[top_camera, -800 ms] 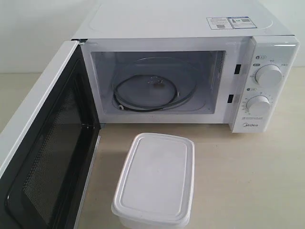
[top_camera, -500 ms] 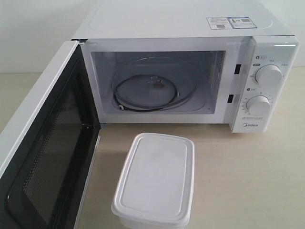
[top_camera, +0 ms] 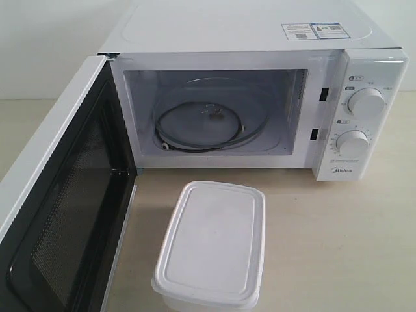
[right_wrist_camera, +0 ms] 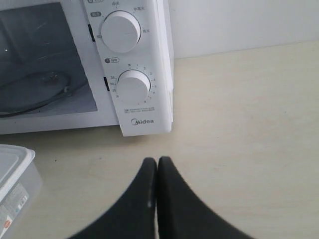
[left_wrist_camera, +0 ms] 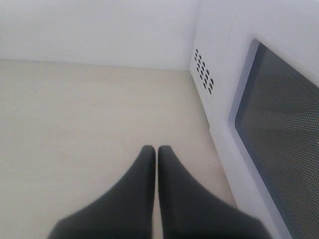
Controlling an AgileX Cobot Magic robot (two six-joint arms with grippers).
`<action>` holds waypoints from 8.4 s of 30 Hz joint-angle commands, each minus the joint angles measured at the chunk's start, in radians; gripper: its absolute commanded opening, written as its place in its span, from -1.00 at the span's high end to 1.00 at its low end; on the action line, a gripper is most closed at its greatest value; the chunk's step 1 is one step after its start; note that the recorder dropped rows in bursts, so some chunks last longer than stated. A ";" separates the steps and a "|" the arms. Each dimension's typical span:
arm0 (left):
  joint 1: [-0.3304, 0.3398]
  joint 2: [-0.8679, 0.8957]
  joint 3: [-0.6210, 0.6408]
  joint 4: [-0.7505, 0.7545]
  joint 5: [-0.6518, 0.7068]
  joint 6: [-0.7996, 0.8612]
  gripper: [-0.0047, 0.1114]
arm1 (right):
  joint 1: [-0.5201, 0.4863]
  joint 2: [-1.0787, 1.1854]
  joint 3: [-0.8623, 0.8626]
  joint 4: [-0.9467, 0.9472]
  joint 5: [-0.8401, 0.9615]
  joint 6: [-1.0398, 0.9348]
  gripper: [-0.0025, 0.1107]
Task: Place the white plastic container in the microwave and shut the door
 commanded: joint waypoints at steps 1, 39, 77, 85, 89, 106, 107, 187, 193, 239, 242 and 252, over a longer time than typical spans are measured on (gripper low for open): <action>0.002 -0.003 0.004 -0.011 -0.002 -0.007 0.84 | -0.007 -0.005 0.000 -0.006 -0.080 0.000 0.96; 0.002 -0.003 0.004 -0.011 -0.002 -0.007 0.84 | -0.007 0.242 -0.274 -0.142 -0.736 0.000 0.96; 0.002 -0.003 0.004 -0.011 -0.002 -0.007 0.84 | -0.007 1.395 -0.102 -0.835 -1.491 0.102 0.96; 0.002 -0.003 0.004 -0.011 -0.002 -0.007 0.84 | 0.002 1.672 -0.110 -0.902 -1.536 0.051 0.96; 0.002 -0.003 0.004 -0.011 -0.002 -0.007 0.84 | 0.002 1.754 -0.121 -0.966 -1.536 0.062 0.96; 0.002 -0.003 0.004 -0.011 -0.001 -0.007 0.84 | 0.002 1.795 -0.212 -1.105 -1.536 1.155 0.96; 0.002 -0.003 0.004 -0.011 -0.001 -0.007 0.84 | 0.002 1.795 -0.212 -1.109 -1.536 1.190 0.96; 0.002 -0.003 0.004 -0.011 -0.001 -0.007 0.84 | 0.222 1.799 -0.401 -1.250 -1.186 1.666 0.49; 0.002 -0.003 0.004 -0.011 -0.001 -0.007 0.84 | 0.222 1.799 -0.401 -1.261 -1.145 1.645 0.96; 0.002 -0.003 0.004 -0.011 -0.001 -0.007 0.84 | 0.868 1.797 -0.496 0.341 -1.366 1.117 0.96; 0.002 -0.003 0.004 -0.011 -0.001 -0.007 0.84 | 0.868 1.797 -0.609 0.377 -1.224 1.016 0.96; 0.002 -0.003 0.004 -0.011 -0.001 -0.007 0.84 | 0.801 1.803 -0.863 0.578 -1.025 0.672 0.96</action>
